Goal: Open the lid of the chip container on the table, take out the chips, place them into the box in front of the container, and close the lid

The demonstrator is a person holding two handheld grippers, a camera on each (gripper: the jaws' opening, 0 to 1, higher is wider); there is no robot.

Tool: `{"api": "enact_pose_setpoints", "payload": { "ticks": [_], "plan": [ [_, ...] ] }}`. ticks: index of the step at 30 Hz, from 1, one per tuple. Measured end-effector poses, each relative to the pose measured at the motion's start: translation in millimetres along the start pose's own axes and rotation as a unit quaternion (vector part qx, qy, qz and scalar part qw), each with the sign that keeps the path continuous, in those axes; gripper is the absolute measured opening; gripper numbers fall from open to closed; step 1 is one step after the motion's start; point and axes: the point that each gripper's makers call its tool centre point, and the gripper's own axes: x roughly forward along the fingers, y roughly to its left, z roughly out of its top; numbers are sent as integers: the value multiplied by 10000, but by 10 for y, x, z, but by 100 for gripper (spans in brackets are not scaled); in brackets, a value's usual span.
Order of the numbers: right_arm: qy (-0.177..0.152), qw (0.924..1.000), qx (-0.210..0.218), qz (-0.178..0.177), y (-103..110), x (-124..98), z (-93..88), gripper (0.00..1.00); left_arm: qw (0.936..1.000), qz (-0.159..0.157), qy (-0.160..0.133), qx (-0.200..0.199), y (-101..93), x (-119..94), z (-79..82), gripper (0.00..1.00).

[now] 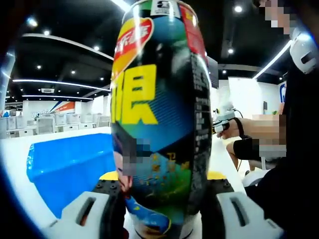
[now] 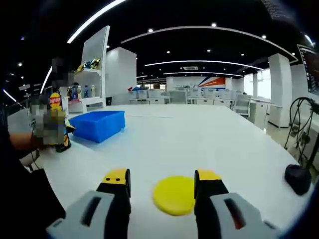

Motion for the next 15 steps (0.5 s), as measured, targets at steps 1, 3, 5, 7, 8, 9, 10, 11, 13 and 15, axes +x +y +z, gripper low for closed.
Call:
{"api": "enact_pose_setpoints", "payload": {
  "ticks": [1,3,5,7,8,9,10,11,13,15],
  "plan": [
    [61,9999,-48,-63,-22,9,-30,54,10000,0,0,0,0,0,0,60],
    [169,9996,-184,-165,-34,30,-81,57,10000,0,1,1,0,0,-1,60],
    [250,9993,-204,-213,-56,54,-127,58,10000,1,1,2,-1,0,-1,60],
    [274,9992,-203,-211,-62,68,-151,58,10000,1,2,2,0,-1,-2,60],
    [291,9993,-146,-207,-66,79,-170,58,10000,2,2,3,0,-1,-2,60],
    [296,9993,-122,-200,-66,86,-180,58,10000,3,2,3,0,-2,-2,60],
    [309,9993,-117,-199,-77,101,-191,58,10000,3,2,4,0,-2,-2,60],
    [324,9992,-119,-208,-81,110,-202,58,10000,3,2,4,0,-2,-3,60],
    [338,9992,-119,-203,-60,118,-222,58,10000,5,3,5,0,-2,-3,60],
    [349,9991,-102,-209,-50,144,-235,58,10000,5,3,5,1,-2,-3,60]
  ]
}}
